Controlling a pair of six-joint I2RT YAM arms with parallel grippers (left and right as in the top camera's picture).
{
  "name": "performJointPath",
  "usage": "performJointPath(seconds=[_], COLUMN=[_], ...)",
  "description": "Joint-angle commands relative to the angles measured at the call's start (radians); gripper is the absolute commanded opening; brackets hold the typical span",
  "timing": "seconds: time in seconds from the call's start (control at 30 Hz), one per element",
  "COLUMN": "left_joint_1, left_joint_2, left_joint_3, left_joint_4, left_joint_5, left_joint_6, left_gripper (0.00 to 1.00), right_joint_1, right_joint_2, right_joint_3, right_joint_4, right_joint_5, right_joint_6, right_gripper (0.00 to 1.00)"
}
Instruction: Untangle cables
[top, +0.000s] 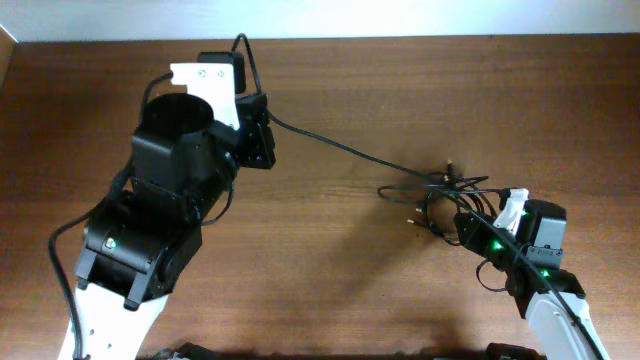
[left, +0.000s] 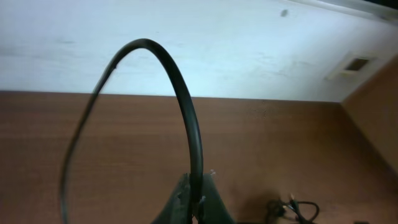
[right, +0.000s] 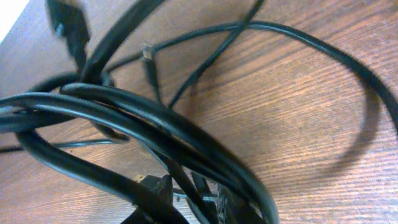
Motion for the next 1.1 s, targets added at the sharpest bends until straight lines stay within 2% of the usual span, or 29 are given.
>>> performJointPath(seconds=[0.0,0.03,0.07,0.13,0.17,0.23,0.27,0.37,0.53,0.57,0.6,0.67,0.7,0.73,0.77,0.8,0.83,0.87,0.93,0.97,1.0,1.03,1.07], left_joint_1=[0.080,0.124,0.124,0.120,0.120,0.119,0.118,0.082,-0.036,-0.035,-0.035,0.005,0.016,0.032,0.038,0.038,0.038,0.038,0.037,0.037,0.038,0.038,0.038], left_joint_2=[-0.004,0.018,0.044,0.104,0.142,0.213,0.233,0.239,0.238,0.227,0.198,0.132,0.118,0.099,0.082,0.068,0.045,0.033,0.029,0.029,0.029,0.027,0.027], left_joint_3=[0.011,0.011,0.011,0.011,0.011,0.011,0.011,0.011,0.010,0.013,0.048,0.217,0.259,0.309,0.322,0.322,0.322,0.322,0.322,0.322,0.322,0.322,0.322], left_joint_4=[0.009,-0.037,-0.068,-0.110,-0.125,-0.128,-0.146,-0.234,-0.265,-0.265,-0.250,-0.248,-0.247,-0.247,-0.218,-0.171,-0.072,0.008,0.109,0.117,0.123,0.124,0.124], left_joint_5=[-0.252,-0.132,-0.039,0.086,0.166,0.404,0.483,0.505,0.506,0.505,0.505,0.477,0.427,0.363,0.367,0.391,0.465,0.502,0.510,0.509,0.509,0.509,0.510], left_joint_6=[0.011,0.012,0.012,0.012,0.012,0.027,0.027,0.057,0.057,0.077,0.159,0.280,0.280,0.280,0.249,0.231,0.232,0.232,0.220,0.197,0.196,0.196,0.179], left_gripper=[0.00,0.00,0.00,0.00,0.00,0.00,0.00,0.00,0.00,0.00,0.00,0.00,0.00,0.00,0.00,0.00,0.00,0.00,0.00,0.00,0.00,0.00,0.00], right_joint_1=[-0.021,-0.019,-0.019,-0.019,-0.019,-0.019,-0.019,-0.019,-0.019,-0.019,-0.019,-0.020,-0.019,-0.019,-0.019,-0.019,-0.018,-0.001,0.123,0.212,0.314,0.404,0.505], right_joint_2=[0.003,0.003,0.003,0.003,0.003,0.003,0.003,0.003,0.003,0.003,0.003,0.003,0.003,0.003,0.003,0.003,0.003,0.003,0.003,0.003,0.006,0.019,0.051], right_joint_3=[-0.002,-0.002,-0.002,-0.002,-0.002,-0.002,-0.002,-0.002,-0.002,-0.002,-0.002,-0.002,-0.002,-0.002,-0.002,-0.002,-0.002,-0.002,-0.002,-0.002,-0.002,-0.002,-0.002], right_joint_4=[-0.042,-0.063,-0.070,-0.095,-0.109,-0.121,-0.121,-0.134,-0.132,-0.132,-0.132,-0.096,-0.082,-0.070,0.001,0.078,0.210,0.247,0.357,0.385,0.380,0.420,0.536], right_joint_5=[0.118,0.090,0.059,0.054,0.054,0.054,0.053,0.054,0.054,0.054,0.054,0.039,0.039,-0.051,-0.341,-0.483,-0.622,-0.612,-0.590,-0.483,-0.261,-0.065,0.055], right_joint_6=[0.016,0.043,0.045,0.045,0.045,0.045,0.045,0.045,0.045,0.045,0.045,0.045,0.045,0.045,0.045,0.045,0.111,0.207,0.212,0.120,-0.064,-0.117,-0.203], right_gripper=[0.26,0.27,0.36,0.56,0.69,0.91,0.98,0.98,0.98,0.99,0.98,0.99,0.99,0.98,0.98,0.98,0.98,0.98,0.98,0.98,0.98,0.99,0.99])
